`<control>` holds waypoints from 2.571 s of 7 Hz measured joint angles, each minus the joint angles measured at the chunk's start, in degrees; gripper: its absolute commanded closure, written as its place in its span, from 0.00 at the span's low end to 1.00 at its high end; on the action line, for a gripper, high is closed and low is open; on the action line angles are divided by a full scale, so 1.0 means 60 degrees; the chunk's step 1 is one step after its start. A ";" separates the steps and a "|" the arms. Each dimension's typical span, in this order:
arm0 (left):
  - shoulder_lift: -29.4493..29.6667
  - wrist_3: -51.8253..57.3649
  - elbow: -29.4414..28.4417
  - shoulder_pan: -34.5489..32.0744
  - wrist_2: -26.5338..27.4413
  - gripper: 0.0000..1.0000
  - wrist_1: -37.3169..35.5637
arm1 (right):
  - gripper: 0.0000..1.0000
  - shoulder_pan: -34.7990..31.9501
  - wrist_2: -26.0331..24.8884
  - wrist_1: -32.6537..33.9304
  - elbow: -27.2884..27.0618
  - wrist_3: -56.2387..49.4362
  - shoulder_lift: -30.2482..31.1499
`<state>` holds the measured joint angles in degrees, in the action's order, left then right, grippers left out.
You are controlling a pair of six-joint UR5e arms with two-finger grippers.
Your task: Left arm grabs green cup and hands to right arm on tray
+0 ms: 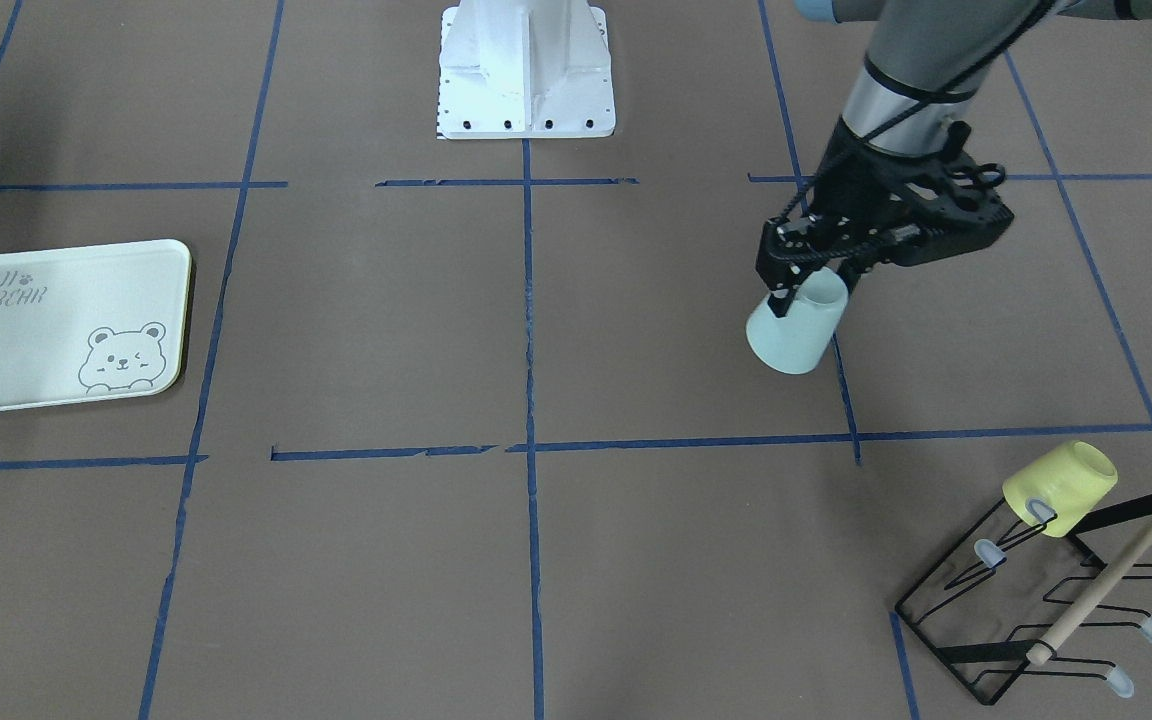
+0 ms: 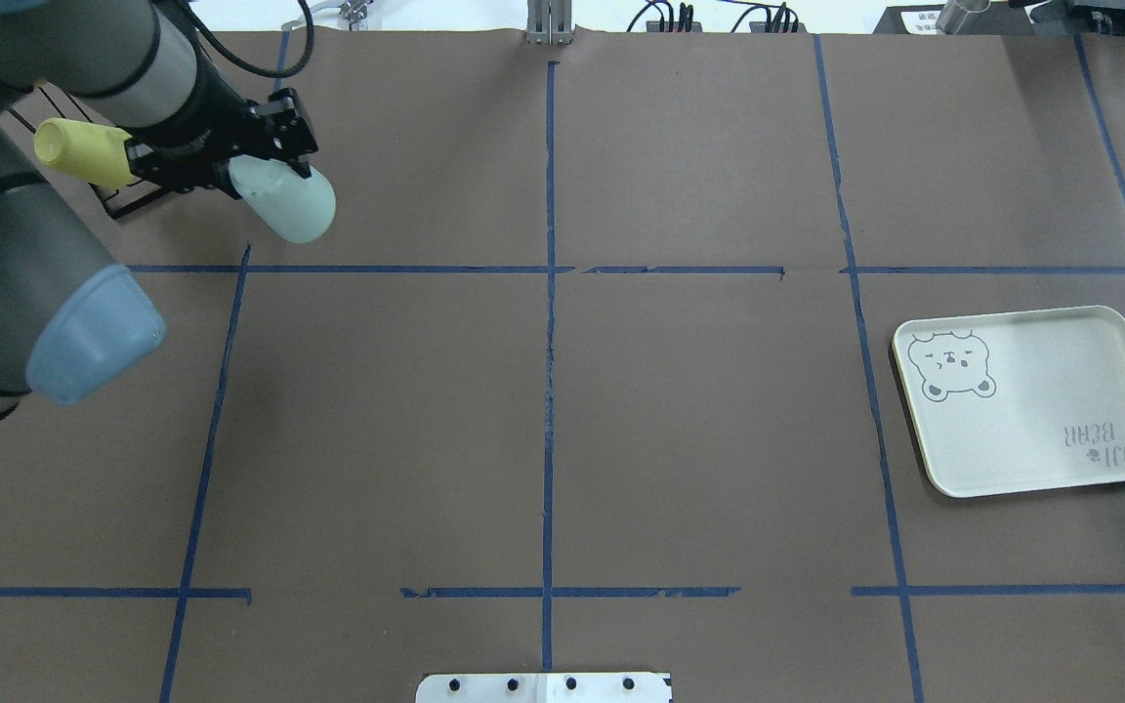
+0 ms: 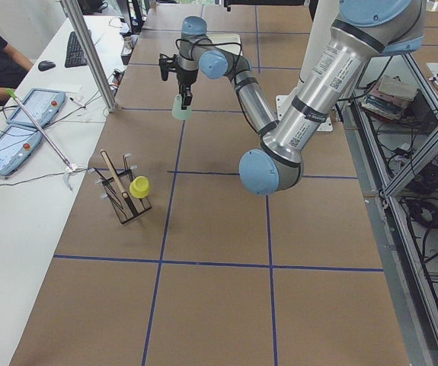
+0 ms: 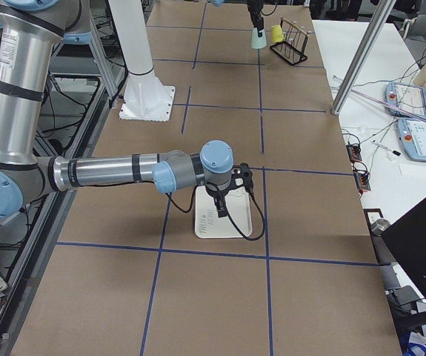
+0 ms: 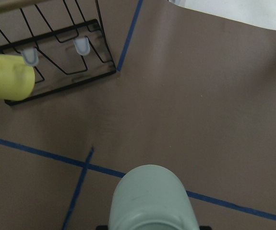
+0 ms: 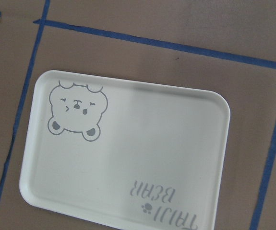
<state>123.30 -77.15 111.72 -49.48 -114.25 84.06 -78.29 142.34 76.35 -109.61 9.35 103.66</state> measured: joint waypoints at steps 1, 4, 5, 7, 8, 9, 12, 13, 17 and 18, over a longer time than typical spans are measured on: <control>-0.0009 -0.1600 0.0049 0.0494 0.0001 0.94 0.1229 | 0.00 0.0430 0.0004 -0.0868 -0.0005 0.1239 -0.0135; -0.0324 -0.6228 -0.0015 0.1463 0.0020 0.94 0.5813 | 0.00 0.1926 0.0004 -0.4285 0.0000 0.5842 -0.0762; -0.0642 -0.7135 -0.0115 0.1694 0.0033 0.92 0.7560 | 0.00 0.2493 0.0014 -0.5243 -0.0002 0.7240 -0.1186; -0.1027 -0.7873 -0.0488 0.2033 0.0206 0.92 1.0471 | 0.00 0.3575 -0.0029 -0.7150 0.0158 1.0265 -0.2405; -0.1095 -0.8515 -0.0784 0.2310 0.0703 0.92 1.2080 | 0.00 0.4002 -0.0079 -0.8109 0.0210 1.1886 -0.3085; -0.1130 -0.9057 -0.1270 0.2755 0.1480 0.92 1.3939 | 0.00 0.4389 -0.0329 -0.9185 0.0199 1.3336 -0.3571; -0.1152 -0.9489 -0.2471 0.3759 0.2678 0.92 1.7579 | 0.00 0.6527 -0.3408 -1.3503 0.0174 1.6949 -0.4059; -0.1147 -0.9504 -0.2537 0.3917 0.2720 0.92 1.7836 | 0.00 0.7076 -0.4339 -1.4231 0.0166 1.7419 -0.4236; -0.1129 -0.9524 -0.2474 0.4417 0.2737 0.92 1.8154 | 0.00 0.7445 -0.5449 -1.4571 0.0244 1.7690 -0.5087; -0.1122 -0.9524 -0.2437 0.4535 0.2741 0.92 1.8193 | 0.00 0.7461 -0.5461 -1.4561 0.0270 1.7688 -0.5155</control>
<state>116.57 -134.30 97.10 -22.27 -97.80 193.22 -33.52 109.58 -11.02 -107.99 115.48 72.72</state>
